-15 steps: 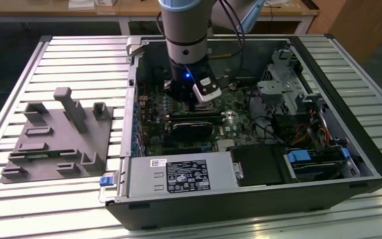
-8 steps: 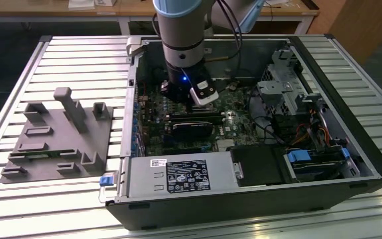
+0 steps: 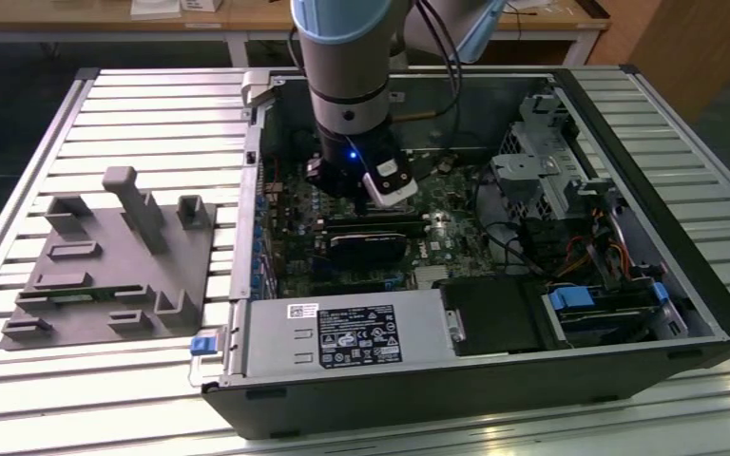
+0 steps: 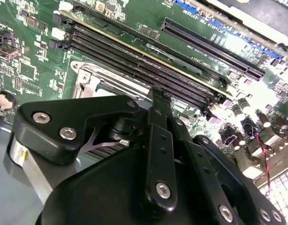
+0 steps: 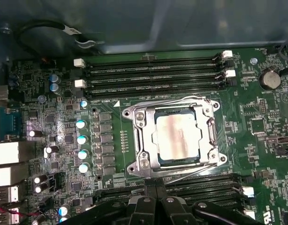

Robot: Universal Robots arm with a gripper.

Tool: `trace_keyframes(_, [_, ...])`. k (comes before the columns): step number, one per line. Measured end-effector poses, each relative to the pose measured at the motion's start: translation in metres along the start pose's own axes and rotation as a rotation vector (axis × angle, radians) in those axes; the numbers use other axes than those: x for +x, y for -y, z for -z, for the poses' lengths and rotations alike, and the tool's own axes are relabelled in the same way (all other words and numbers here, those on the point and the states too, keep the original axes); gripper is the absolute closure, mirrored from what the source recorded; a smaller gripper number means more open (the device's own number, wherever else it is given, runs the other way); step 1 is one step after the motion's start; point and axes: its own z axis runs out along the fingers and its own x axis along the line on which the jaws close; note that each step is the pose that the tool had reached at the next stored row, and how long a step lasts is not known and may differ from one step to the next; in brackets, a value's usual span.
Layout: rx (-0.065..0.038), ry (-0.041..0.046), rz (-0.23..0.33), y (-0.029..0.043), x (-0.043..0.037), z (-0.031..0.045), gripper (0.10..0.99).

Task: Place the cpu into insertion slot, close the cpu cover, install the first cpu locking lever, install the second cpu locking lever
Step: 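Install the second cpu locking lever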

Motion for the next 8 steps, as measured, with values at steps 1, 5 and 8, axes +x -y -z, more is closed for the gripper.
trace_keyframes(1, [-0.004,-0.0008,0.002,0.0006,0.0,-0.0003,0.98])
trace_keyframes(5, [-0.028,-0.0044,0.008,0.003,0.0007,-0.0021,0.98])
trace_keyframes(8, [-0.047,-0.0072,0.012,0.0047,0.0011,-0.0036,0.98])
